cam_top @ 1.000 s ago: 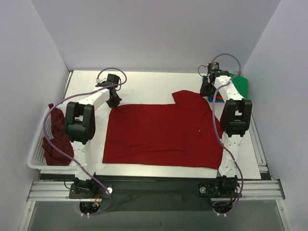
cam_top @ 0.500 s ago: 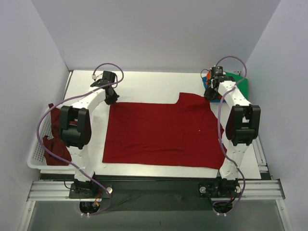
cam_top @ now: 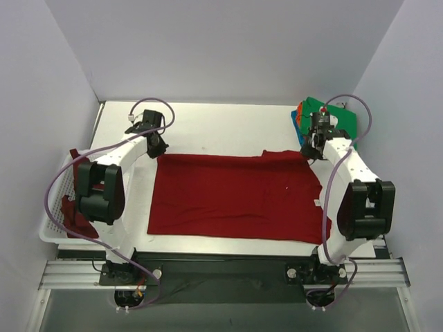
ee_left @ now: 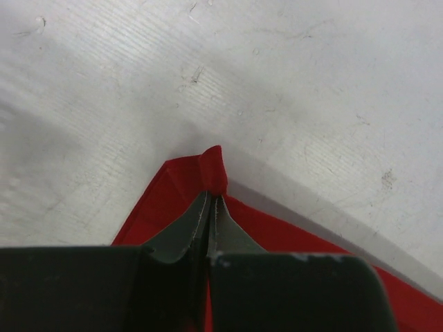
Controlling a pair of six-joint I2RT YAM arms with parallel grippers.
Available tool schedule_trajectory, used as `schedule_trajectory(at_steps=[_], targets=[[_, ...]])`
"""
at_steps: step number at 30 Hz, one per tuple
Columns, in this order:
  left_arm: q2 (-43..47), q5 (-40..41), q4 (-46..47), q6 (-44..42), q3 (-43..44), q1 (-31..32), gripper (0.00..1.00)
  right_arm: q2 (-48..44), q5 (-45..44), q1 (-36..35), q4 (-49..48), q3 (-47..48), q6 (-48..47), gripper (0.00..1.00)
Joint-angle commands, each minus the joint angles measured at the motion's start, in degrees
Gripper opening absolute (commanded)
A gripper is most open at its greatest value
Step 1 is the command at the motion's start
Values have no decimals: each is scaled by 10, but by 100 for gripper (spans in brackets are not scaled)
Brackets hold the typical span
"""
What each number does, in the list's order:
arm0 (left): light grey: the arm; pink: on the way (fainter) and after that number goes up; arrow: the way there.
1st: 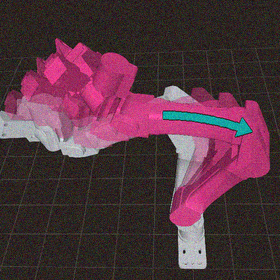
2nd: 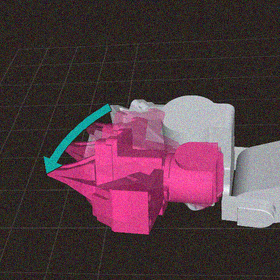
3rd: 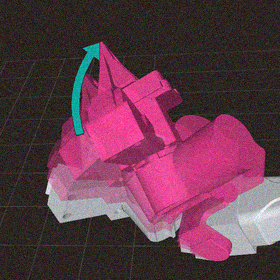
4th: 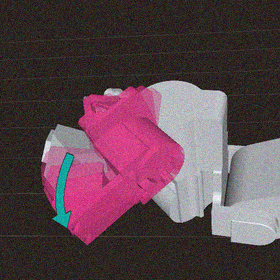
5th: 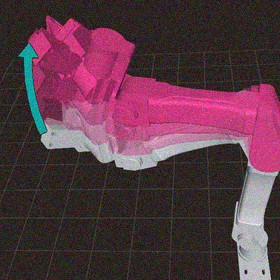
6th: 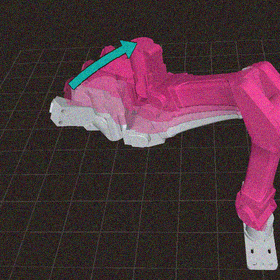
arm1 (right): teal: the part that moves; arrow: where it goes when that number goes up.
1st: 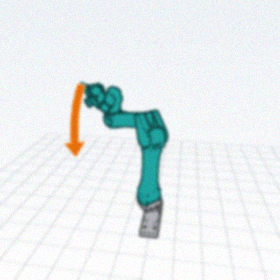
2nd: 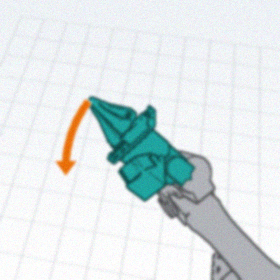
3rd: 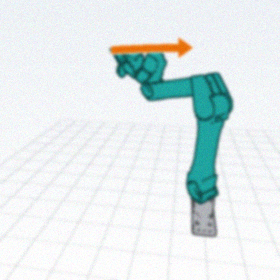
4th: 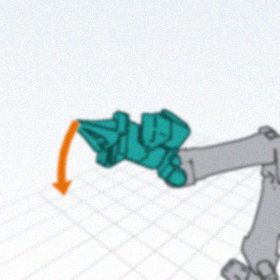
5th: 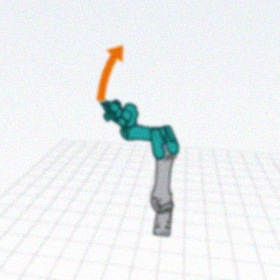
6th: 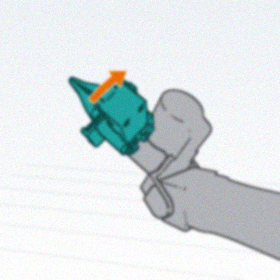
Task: Fold and stack the t-shirts
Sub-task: Grap the side of the flattened tshirt furthest away from the robot with both arms, then fold the other side of the tshirt into a rectangle
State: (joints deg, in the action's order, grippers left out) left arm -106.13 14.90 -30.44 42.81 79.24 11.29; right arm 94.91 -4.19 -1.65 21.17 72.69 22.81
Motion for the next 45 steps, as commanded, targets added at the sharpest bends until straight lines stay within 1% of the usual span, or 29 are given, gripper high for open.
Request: schedule_trajectory(at_steps=[1, 2, 11, 19, 31, 39, 45], targets=[[53, -2, 34, -5, -21, -7, 0, -64, -34, -2, -7, -44, 21, 0], [64, -3, 35, -3, -32, -7, 0, -85, -34, -1, -10, -70, 24, 0], [136, -12, 61, 10, -124, -7, 0, -184, -23, -2, -16, -176, 48, 0], [185, -17, 87, 17, -203, -7, 0, -236, -20, -3, -17, -244, 53, 0], [221, -17, 94, 19, -245, -7, 0, -299, -2, -5, -19, -296, 63, 0], [236, -20, 100, 20, -269, -7, 0, -306, 1, -9, -23, -320, 66, 0], [245, -20, 97, 18, -277, -7, 0, -331, -1, -9, -16, -329, 65, 0]])
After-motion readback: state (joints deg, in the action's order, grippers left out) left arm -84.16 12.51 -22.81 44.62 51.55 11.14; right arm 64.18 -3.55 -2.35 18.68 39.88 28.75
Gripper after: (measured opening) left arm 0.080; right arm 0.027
